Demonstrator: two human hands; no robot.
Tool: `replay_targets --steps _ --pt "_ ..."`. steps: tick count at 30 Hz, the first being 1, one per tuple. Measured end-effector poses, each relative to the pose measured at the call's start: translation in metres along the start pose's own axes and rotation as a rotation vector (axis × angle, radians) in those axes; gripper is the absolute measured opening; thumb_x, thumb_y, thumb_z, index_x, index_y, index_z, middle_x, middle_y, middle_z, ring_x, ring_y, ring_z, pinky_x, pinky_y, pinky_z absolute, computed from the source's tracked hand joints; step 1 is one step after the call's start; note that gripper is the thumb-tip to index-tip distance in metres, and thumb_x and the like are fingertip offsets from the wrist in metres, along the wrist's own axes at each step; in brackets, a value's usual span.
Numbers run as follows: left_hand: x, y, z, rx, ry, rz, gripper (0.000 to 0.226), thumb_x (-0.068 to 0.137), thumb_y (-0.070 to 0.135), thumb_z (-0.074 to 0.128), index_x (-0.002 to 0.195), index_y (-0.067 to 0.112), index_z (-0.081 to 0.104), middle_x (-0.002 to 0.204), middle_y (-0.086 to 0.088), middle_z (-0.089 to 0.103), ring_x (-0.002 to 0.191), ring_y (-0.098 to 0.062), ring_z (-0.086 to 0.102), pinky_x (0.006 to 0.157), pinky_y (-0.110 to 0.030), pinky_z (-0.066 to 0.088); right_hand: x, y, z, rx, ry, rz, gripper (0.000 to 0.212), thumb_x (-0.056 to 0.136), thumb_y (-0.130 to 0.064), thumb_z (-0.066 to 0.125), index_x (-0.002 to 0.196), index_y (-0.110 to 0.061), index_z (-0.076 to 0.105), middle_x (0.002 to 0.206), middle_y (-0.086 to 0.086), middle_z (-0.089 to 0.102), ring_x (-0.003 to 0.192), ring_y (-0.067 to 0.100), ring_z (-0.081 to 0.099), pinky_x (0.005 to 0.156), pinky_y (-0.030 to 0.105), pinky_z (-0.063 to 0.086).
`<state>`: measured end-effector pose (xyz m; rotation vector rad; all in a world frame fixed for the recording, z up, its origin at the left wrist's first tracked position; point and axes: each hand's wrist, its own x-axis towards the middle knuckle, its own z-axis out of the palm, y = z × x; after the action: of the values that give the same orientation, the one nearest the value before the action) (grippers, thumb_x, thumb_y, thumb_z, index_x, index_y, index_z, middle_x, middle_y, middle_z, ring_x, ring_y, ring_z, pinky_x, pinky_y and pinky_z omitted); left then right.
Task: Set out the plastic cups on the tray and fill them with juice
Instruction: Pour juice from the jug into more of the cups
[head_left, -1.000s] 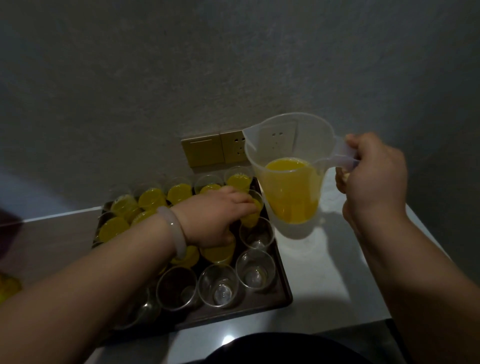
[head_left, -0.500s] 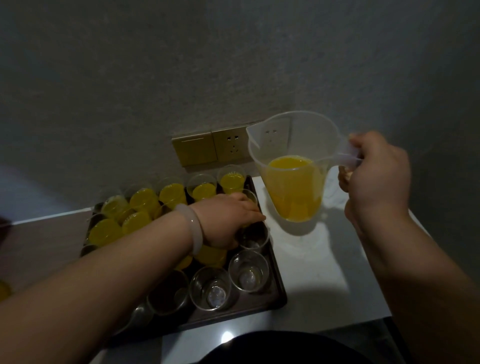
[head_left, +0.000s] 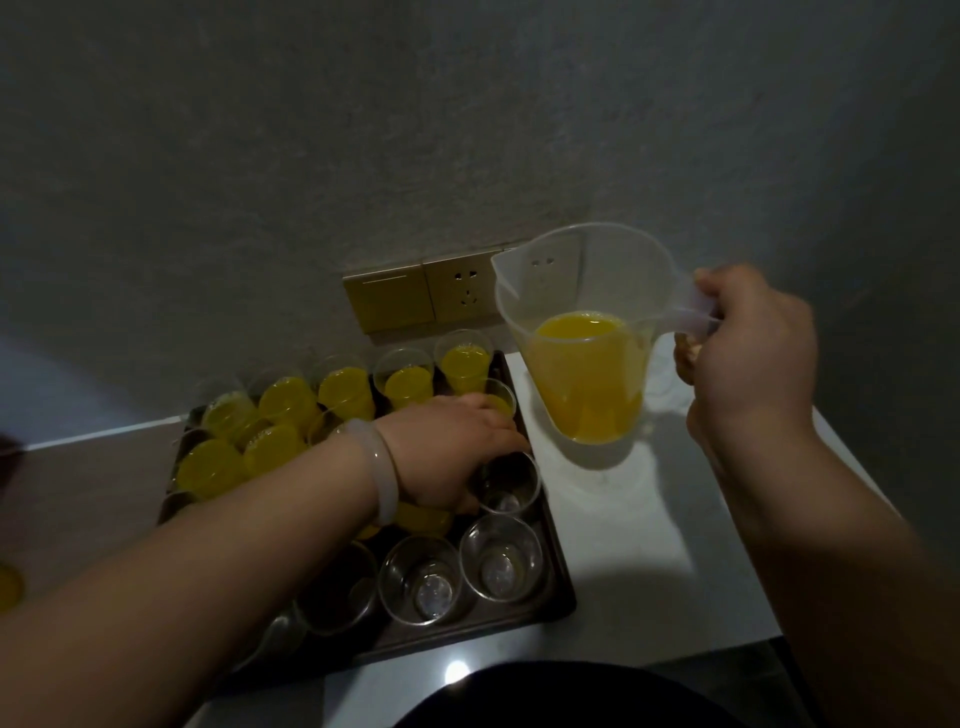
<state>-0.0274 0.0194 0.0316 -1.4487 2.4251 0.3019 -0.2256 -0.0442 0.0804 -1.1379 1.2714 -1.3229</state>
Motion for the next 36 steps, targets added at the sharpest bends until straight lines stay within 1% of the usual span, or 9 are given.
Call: replay_targets --steps 5,8,14,21,23,27,31,33,36 --pt "-0.004 0.001 -0.006 -0.004 -0.005 -0.030 0.074 0.082 0.041 0.068 0.145 0.030 0.031 0.142 0.007 0.040 0.127 -0.016 0.033 0.095 -0.028 0.036 -0.003 0.000 0.002 -0.010 0.002 0.020 0.033 0.070 -0.037 0.050 0.043 -0.018 0.055 0.048 -0.002 0.041 0.059 0.025 0.040 0.060 0.039 0.034" --pt "-0.007 0.000 -0.008 -0.018 0.001 -0.059 0.079 0.082 0.041 0.069 0.147 0.030 0.027 0.144 0.009 0.037 0.126 -0.014 0.032 0.086 -0.020 0.029 -0.004 0.000 0.003 -0.002 -0.002 0.031 0.033 0.070 -0.037 0.050 0.044 -0.018 0.054 0.051 0.000 0.041 0.061 0.024 0.040 0.061 0.039 0.034" --pt "-0.021 -0.003 -0.016 -0.177 0.092 -0.115 0.085 0.077 0.045 0.072 0.147 0.025 0.029 0.142 0.005 0.039 0.130 -0.015 0.032 0.107 -0.030 0.033 -0.003 -0.005 0.001 0.013 0.022 0.001 0.031 0.069 -0.036 0.051 0.045 -0.016 0.053 0.050 0.003 0.040 0.056 0.025 0.037 0.056 0.037 0.031" --pt "-0.060 -0.015 -0.050 -0.264 0.300 -0.241 0.080 0.073 0.048 0.074 0.142 0.028 0.038 0.130 0.010 0.044 0.117 -0.006 0.043 0.093 -0.014 0.037 0.000 -0.018 0.001 -0.007 0.025 -0.024 0.029 0.065 -0.035 0.051 0.041 -0.020 0.056 0.045 -0.001 0.039 0.055 0.024 0.035 0.055 0.038 0.030" --pt "-0.069 -0.025 -0.057 -0.228 0.327 -0.325 0.079 0.073 0.051 0.072 0.141 0.029 0.039 0.131 0.010 0.043 0.117 -0.007 0.045 0.092 -0.016 0.039 -0.002 -0.022 0.002 -0.013 0.019 -0.030 0.029 0.066 -0.035 0.051 0.041 -0.021 0.056 0.044 -0.003 0.039 0.057 0.025 0.036 0.057 0.040 0.030" --pt "-0.076 -0.041 -0.059 -0.118 0.330 -0.464 0.080 0.075 0.053 0.070 0.143 0.024 0.037 0.140 0.005 0.041 0.123 -0.014 0.044 0.096 -0.024 0.040 -0.006 -0.033 0.007 -0.076 -0.070 -0.036 0.029 0.066 -0.036 0.052 0.044 -0.017 0.056 0.047 -0.001 0.041 0.057 0.023 0.037 0.059 0.040 0.030" --pt "-0.076 -0.040 -0.054 -0.111 0.343 -0.498 0.075 0.075 0.054 0.070 0.138 0.025 0.042 0.130 0.003 0.050 0.115 -0.014 0.050 0.092 -0.028 0.047 -0.009 -0.045 0.018 -0.227 -0.245 -0.113 0.029 0.070 -0.033 0.055 0.049 -0.012 0.057 0.048 0.003 0.040 0.053 0.015 0.039 0.057 0.037 0.033" --pt "-0.076 -0.039 -0.050 -0.130 0.357 -0.497 0.071 0.074 0.054 0.070 0.134 0.026 0.046 0.125 0.004 0.053 0.112 -0.013 0.052 0.089 -0.029 0.048 -0.011 -0.049 0.026 -0.373 -0.330 -0.203 0.035 0.081 -0.025 0.056 0.064 0.005 0.057 0.055 0.014 0.039 0.048 0.009 0.037 0.051 0.030 0.034" --pt "-0.077 -0.038 -0.044 -0.155 0.385 -0.484 0.072 0.074 0.055 0.070 0.135 0.027 0.045 0.123 0.005 0.052 0.111 -0.012 0.051 0.088 -0.026 0.048 -0.017 -0.055 0.040 -0.455 -0.390 -0.211 0.037 0.084 -0.022 0.054 0.059 0.005 0.049 0.057 0.013 0.041 0.055 0.021 0.039 0.058 0.046 0.039"
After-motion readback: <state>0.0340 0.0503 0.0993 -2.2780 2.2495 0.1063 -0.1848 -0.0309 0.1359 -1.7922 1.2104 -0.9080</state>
